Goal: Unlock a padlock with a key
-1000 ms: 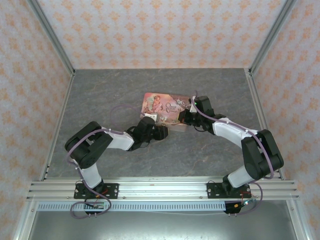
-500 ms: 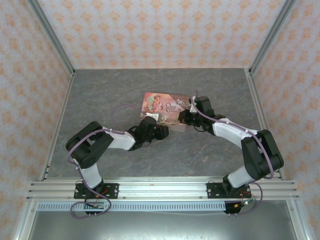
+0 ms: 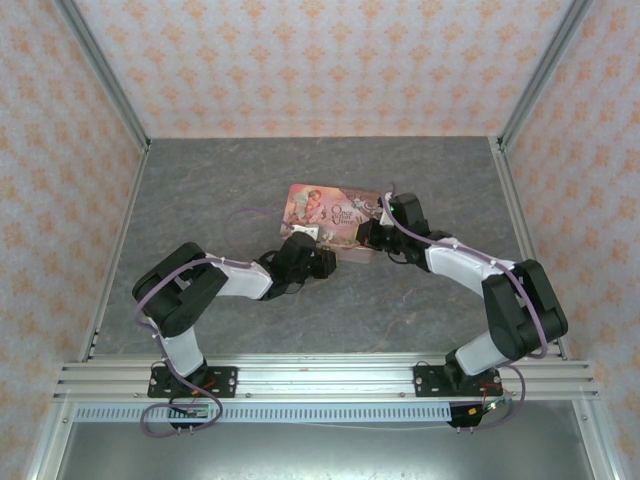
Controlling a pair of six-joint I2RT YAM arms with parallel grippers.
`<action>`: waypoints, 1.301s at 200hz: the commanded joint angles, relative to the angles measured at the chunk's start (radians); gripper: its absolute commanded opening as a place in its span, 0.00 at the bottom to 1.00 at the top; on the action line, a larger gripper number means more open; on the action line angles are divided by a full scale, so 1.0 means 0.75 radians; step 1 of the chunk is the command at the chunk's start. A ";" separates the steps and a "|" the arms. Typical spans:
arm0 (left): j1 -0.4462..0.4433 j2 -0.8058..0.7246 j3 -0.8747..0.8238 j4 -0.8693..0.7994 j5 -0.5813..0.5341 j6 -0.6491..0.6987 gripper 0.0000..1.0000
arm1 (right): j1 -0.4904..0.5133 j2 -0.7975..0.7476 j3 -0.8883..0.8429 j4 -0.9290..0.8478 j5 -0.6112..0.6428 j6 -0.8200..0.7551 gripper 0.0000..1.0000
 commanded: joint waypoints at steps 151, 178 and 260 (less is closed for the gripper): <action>0.008 -0.205 0.258 -0.477 0.231 -0.342 0.15 | 0.261 -0.651 -0.539 0.110 0.259 -0.372 0.00; 0.024 -0.206 0.276 -0.501 0.293 -0.419 0.15 | 0.303 -0.574 -0.580 0.222 0.296 -0.394 0.00; 0.029 -0.246 0.324 -0.572 0.346 -0.497 0.15 | 0.308 -0.290 -0.490 0.397 0.229 -0.524 0.00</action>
